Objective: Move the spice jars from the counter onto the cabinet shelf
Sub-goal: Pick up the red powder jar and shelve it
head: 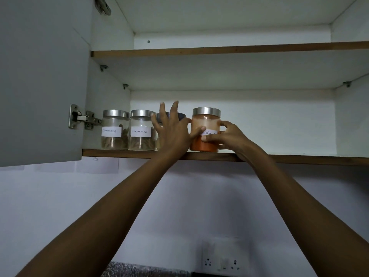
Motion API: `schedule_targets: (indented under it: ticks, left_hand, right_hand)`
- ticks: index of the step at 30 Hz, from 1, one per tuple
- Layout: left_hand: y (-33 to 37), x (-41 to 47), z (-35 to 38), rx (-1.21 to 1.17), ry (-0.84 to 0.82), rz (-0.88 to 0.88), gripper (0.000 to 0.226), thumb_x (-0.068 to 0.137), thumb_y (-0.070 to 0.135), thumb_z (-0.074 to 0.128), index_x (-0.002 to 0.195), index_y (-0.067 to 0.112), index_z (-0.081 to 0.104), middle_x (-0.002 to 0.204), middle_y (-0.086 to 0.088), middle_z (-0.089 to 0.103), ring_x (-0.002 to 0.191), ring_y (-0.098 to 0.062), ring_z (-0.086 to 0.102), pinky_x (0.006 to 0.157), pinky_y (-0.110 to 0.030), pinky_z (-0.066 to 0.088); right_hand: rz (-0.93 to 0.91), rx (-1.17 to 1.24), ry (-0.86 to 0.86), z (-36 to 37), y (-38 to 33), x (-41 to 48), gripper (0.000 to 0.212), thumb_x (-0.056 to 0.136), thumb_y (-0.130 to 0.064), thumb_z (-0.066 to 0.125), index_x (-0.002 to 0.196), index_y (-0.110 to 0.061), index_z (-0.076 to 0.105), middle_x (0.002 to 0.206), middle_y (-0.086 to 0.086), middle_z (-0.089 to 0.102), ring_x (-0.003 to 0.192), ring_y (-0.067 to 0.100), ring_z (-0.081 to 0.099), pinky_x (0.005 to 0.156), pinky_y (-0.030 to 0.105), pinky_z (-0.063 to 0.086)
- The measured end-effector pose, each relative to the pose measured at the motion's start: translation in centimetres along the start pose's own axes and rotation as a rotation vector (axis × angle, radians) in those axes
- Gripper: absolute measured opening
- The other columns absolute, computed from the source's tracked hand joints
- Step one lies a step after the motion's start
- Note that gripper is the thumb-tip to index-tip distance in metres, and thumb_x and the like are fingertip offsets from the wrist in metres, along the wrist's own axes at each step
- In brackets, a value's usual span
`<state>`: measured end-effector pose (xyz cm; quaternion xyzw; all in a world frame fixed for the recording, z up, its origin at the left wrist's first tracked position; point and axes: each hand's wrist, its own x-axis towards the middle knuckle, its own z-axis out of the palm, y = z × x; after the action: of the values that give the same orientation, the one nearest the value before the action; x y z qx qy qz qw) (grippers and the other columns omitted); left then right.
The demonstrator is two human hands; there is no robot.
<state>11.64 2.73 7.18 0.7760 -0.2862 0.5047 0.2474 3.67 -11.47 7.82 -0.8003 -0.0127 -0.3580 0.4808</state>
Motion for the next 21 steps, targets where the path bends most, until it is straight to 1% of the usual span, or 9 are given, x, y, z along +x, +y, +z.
schedule_targets:
  ticks: [4, 6, 8, 11, 14, 16, 18, 19, 21]
  left_hand:
    - [-0.1, -0.2, 0.0, 0.059, 0.04, 0.012, 0.057, 0.085, 0.066, 0.044, 0.117, 0.024, 0.063, 0.158, -0.002, 0.011, 0.145, -0.032, -0.007, 0.111, -0.055, -0.003]
    - [-0.3, -0.5, 0.1, 0.066, 0.083, 0.036, 0.051, 0.085, 0.064, 0.047, 0.11, 0.023, 0.063, 0.157, -0.003, 0.015, 0.145, -0.032, -0.005, 0.112, -0.056, -0.003]
    - [-0.6, -0.8, 0.3, 0.059, 0.104, 0.06, 0.047, 0.084, 0.063, 0.05, 0.106, 0.023, 0.063, 0.156, -0.004, 0.018, 0.145, -0.032, -0.003, 0.111, -0.056, -0.002]
    - [-1.0, -1.3, 0.6, 0.059, 0.131, 0.083, 0.041, 0.083, 0.058, 0.055, 0.102, 0.022, 0.064, 0.154, -0.005, 0.024, 0.146, -0.033, 0.001, 0.112, -0.056, 0.002]
    - [-1.3, -1.4, 0.8, 0.044, 0.153, 0.097, 0.035, 0.084, 0.053, 0.058, 0.099, 0.022, 0.065, 0.153, -0.006, 0.028, 0.145, -0.033, 0.005, 0.113, -0.054, 0.004]
    - [-1.5, -2.0, 0.9, 0.013, 0.167, 0.102, 0.029, 0.084, 0.047, 0.06, 0.096, 0.022, 0.066, 0.15, -0.007, 0.034, 0.144, -0.033, 0.012, 0.112, -0.053, 0.006]
    - [-1.7, -3.0, 1.0, -0.023, 0.248, 0.147, 0.019, 0.083, 0.037, 0.062, 0.091, 0.02, 0.066, 0.141, -0.007, 0.047, 0.139, -0.034, 0.027, 0.109, -0.052, 0.017]
    - [-1.7, -3.4, 0.8, -0.05, 0.288, 0.172, 0.016, 0.082, 0.032, 0.062, 0.09, 0.019, 0.066, 0.133, -0.007, 0.053, 0.133, -0.033, 0.035, 0.105, -0.051, 0.024]
    - [-1.7, -4.9, 0.1, -0.159, 0.301, 0.23, 0.014, 0.083, 0.024, 0.06, 0.093, 0.015, 0.064, 0.115, -0.008, 0.062, 0.114, -0.032, 0.051, 0.093, -0.047, 0.041]
  right_hand:
    - [0.016, 0.003, -0.03, 0.0, -0.1, 0.2, 0.08, 0.066, -0.016, 0.083, 0.134, -0.016, 0.041, 0.106, 0.004, 0.061, 0.09, 0.014, 0.063, 0.069, 0.027, 0.053]
    - [0.018, -0.007, -0.028, 0.3, -0.1, 0.2, 0.079, 0.066, -0.016, 0.083, 0.133, -0.016, 0.041, 0.109, 0.004, 0.061, 0.091, 0.015, 0.063, 0.068, 0.026, 0.052]
    - [0.033, -0.025, -0.022, 0.4, 0.0, 0.6, 0.083, 0.065, -0.016, 0.083, 0.135, -0.016, 0.039, 0.117, 0.007, 0.06, 0.097, 0.019, 0.062, 0.072, 0.028, 0.053]
    - [0.069, -0.047, -0.041, 0.7, 0.0, 1.0, 0.098, 0.062, -0.021, 0.085, 0.142, -0.018, 0.029, 0.128, 0.008, 0.055, 0.107, 0.022, 0.06, 0.082, 0.034, 0.053]
    - [0.081, -0.06, -0.041, 0.7, -0.1, 1.1, 0.097, 0.067, -0.019, 0.082, 0.144, -0.016, 0.023, 0.132, 0.007, 0.05, 0.109, 0.021, 0.056, 0.085, 0.034, 0.05]
    - [0.071, -0.077, -0.027, 0.7, -0.2, 0.7, 0.1, 0.069, -0.021, 0.081, 0.146, -0.012, 0.017, 0.137, 0.009, 0.045, 0.112, 0.022, 0.051, 0.089, 0.034, 0.047]
    - [0.038, -0.085, 0.04, 0.8, -0.2, -0.1, 0.106, 0.07, -0.027, 0.08, 0.148, -0.01, 0.01, 0.143, 0.013, 0.04, 0.121, 0.024, 0.047, 0.096, 0.035, 0.042]
    - [0.008, -0.102, 0.1, 0.8, -0.3, -0.6, 0.105, 0.071, -0.028, 0.08, 0.148, -0.01, 0.011, 0.143, 0.014, 0.04, 0.124, 0.024, 0.046, 0.097, 0.033, 0.04]
    - [-0.11, -0.183, 0.287, 1.0, 0.0, -2.8, 0.091, 0.073, -0.026, 0.079, 0.145, -0.012, 0.025, 0.135, 0.013, 0.047, 0.119, 0.022, 0.049, 0.093, 0.028, 0.041]
